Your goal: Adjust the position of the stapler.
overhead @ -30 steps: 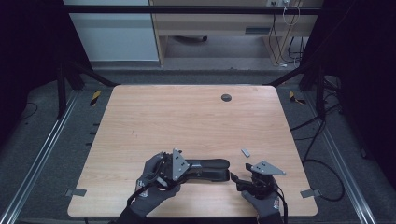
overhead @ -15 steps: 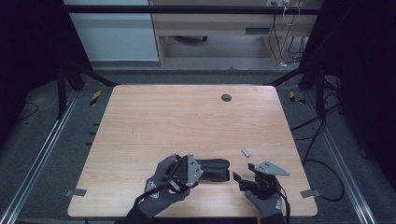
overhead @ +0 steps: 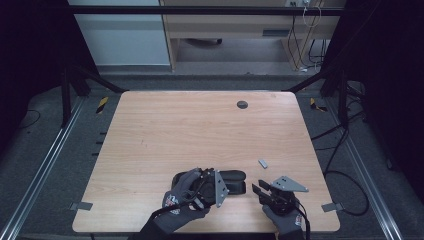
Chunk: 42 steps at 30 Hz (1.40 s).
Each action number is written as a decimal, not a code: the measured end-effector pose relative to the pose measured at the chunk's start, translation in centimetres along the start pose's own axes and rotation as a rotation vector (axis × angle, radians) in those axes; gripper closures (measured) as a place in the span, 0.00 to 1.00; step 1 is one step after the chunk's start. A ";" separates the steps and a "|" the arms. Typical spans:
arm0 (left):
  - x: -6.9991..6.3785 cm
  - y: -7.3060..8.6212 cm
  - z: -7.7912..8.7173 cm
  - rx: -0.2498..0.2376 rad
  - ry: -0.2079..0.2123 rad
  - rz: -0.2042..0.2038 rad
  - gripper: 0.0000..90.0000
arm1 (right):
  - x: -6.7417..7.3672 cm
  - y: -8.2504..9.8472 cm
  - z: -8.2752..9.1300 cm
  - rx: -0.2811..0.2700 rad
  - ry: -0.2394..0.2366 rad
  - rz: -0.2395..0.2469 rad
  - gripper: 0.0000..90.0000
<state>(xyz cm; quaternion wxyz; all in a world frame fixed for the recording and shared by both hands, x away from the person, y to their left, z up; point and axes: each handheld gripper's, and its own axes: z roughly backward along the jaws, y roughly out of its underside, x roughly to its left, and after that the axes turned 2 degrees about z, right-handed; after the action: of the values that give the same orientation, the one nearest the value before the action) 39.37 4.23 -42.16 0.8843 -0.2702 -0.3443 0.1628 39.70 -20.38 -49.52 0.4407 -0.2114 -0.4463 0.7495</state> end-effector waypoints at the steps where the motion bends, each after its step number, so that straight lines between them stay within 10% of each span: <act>1: -0.1 -0.1 -0.1 0.005 -0.002 -0.007 0.49 | 0.0 0.0 0.0 0.005 0.004 0.001 0.82; 10: -1.1 -1.1 -1.0 0.018 -0.013 -0.070 0.48 | 0.0 0.1 0.1 0.011 -0.010 -0.001 1.00; 42: -3.4 -2.8 -4.3 0.111 -0.129 -0.291 0.57 | 1.0 0.1 -2.4 0.027 -0.058 -0.027 1.00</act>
<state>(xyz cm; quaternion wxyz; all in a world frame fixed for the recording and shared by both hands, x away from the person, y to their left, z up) 40.24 -1.21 -44.95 0.8882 -0.1571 -0.4263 0.0690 40.91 -18.40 -50.76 0.4406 -0.1777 -0.4514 0.7554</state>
